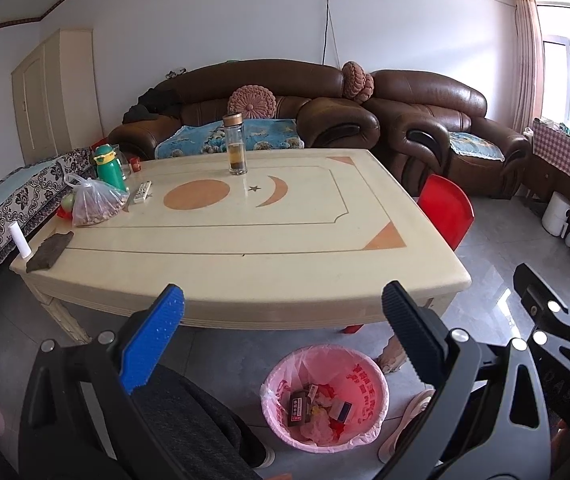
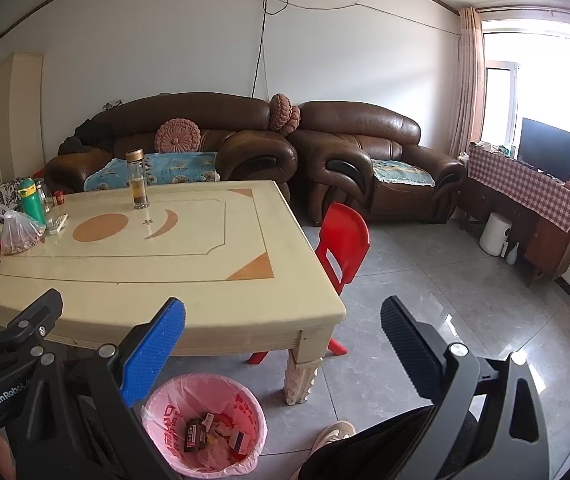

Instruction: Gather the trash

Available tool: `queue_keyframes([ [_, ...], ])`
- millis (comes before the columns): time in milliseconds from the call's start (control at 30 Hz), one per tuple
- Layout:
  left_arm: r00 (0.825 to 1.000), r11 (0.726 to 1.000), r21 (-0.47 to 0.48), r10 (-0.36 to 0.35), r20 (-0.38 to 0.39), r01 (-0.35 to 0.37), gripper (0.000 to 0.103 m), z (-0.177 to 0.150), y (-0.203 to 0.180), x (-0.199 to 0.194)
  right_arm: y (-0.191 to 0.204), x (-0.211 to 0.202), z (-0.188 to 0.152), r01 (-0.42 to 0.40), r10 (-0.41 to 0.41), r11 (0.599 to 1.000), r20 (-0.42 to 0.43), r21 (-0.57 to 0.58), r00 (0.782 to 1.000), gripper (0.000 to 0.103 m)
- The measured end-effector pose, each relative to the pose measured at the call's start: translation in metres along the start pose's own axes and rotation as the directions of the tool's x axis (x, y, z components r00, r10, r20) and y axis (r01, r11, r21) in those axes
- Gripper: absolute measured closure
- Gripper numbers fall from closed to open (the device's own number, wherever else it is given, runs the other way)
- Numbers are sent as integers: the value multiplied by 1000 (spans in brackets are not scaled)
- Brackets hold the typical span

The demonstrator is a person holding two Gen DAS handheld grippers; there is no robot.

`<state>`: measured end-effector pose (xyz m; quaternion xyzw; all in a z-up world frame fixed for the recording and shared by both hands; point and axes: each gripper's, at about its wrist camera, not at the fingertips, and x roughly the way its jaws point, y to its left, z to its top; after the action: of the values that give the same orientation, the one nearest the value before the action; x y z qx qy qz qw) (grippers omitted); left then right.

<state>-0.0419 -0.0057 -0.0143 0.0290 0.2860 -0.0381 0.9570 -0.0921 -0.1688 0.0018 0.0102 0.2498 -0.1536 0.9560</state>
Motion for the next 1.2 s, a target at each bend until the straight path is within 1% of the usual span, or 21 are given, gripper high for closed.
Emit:
queue_keyframes([
  [467,1000,1000,10,6,0,-6,6,-1,2,1,-8,2,1,33,-33,999,3,21,999,7],
  [800,1000,1000,15,9,4,-9,6,-2,-1,2,-16,2,4,32,-33,999,5,30,999,7],
  [1200,1000,1000,19,9,3,-9,6,-2,-3,2,-15,3,5,34,-34,999,5,28,999,7],
])
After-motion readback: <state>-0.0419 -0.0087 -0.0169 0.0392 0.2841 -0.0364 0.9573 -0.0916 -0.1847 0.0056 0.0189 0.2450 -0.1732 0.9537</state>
